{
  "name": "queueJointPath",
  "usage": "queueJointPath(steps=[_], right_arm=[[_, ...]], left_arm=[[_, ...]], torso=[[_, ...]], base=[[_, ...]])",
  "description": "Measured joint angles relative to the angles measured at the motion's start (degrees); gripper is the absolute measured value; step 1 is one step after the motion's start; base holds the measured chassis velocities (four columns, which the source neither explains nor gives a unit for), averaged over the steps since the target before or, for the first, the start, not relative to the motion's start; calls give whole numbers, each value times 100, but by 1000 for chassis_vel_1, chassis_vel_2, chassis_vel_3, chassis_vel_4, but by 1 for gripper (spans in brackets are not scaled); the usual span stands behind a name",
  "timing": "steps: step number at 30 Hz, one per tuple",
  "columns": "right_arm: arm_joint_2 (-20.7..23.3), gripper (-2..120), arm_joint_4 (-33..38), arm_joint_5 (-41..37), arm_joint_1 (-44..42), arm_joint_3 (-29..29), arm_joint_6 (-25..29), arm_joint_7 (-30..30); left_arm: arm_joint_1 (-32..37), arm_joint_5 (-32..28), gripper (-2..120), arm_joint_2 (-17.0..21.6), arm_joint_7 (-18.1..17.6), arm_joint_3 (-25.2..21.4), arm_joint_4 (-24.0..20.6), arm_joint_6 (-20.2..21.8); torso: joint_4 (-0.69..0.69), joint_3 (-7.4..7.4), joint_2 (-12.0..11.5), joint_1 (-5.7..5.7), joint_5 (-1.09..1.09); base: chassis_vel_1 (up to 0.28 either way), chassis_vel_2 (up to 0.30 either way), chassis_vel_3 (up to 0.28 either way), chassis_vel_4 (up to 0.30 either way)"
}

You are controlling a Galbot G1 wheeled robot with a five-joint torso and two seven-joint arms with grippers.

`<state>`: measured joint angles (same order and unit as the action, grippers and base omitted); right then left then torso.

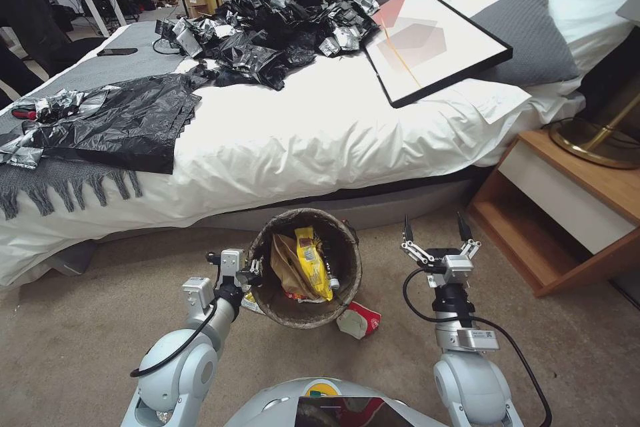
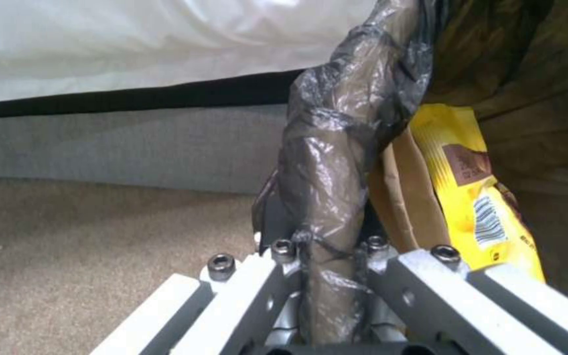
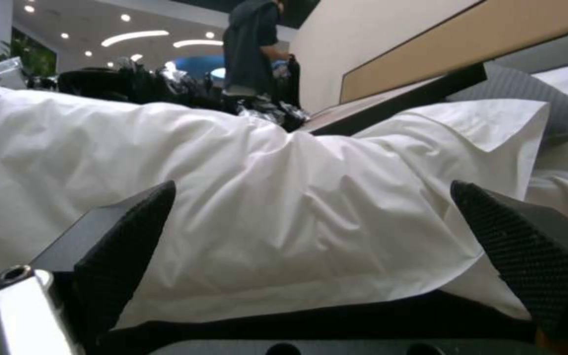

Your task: Pick up the trash bin, then pick up the garbage from the floor and place it into the trash bin.

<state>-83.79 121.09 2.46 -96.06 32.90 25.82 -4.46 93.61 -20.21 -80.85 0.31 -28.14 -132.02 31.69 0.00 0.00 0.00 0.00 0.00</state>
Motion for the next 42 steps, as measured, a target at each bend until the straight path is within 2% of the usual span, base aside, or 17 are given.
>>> queueJointPath(steps=[7, 11, 14, 15, 17, 18, 21, 24, 30, 36, 42], right_arm=[[129, 100, -4, 18, 81, 78, -97, 160], [328, 100, -67, -79, 156, 115, -397, 337], [580, 100, -194, -385, 211, 137, -994, 703], [580, 100, -194, -385, 211, 137, -994, 703], [801, 100, -306, -587, 233, 158, -1488, 1125], [801, 100, -306, -587, 233, 158, -1488, 1125], [1121, 100, -655, -749, 411, 62, -1972, 1590], [1295, 100, -900, -863, 531, -77, -2251, 1786], [1665, 100, -1366, -911, 707, -272, -2410, 2309], [2160, 100, -2026, -949, 1040, -457, -2535, 3188], [2231, 100, -2693, -903, 1283, -567, -2498, 3719]], left_arm=[[-22, -4, 0, 16, 1, -43, -33, 0], [-37, -27, 0, 23, 0, -93, -64, 3], [-60, -51, 0, 26, -6, -138, -103, 15], [-60, -51, 0, 26, -6, -138, -103, 15], [-69, -60, 0, 36, -12, -166, -128, 29], [-69, -60, 0, 36, -12, -166, -128, 29], [-76, -60, 0, 41, -22, -193, -137, 42], [-80, -53, 0, 37, -26, -199, -137, 44], [-86, -40, 0, 35, -30, -220, -126, 45], [-102, -14, 0, 7, -33, -221, -110, 47], [-91, 19, 0, -16, -31, -214, -107, 47]], torso=[[0, 0, 0, 0, 0], [0, 0, 0, 0, 0], [0, 0, 0, 0, 1], [0, 0, 0, 0, 1], [-1, 0, 0, 0, 0], [-1, 0, 0, 0, 0], [0, 0, 0, 0, 0], [0, 0, 0, 0, 1], [0, 0, 0, 0, 1], [0, 0, 0, 0, 0], [0, 0, 0, 0, 1]], base=[[0, 0, 0, 0], [0, 0, 0, 0], [0, 0, 0, 0], [0, 0, 0, 0], [0, 0, 0, 0], [0, 0, 0, 0], [0, 0, 0, 0], [0, 0, 0, 0], [0, 0, 0, 0], [0, 0, 0, 0], [0, 0, 0, 0]])
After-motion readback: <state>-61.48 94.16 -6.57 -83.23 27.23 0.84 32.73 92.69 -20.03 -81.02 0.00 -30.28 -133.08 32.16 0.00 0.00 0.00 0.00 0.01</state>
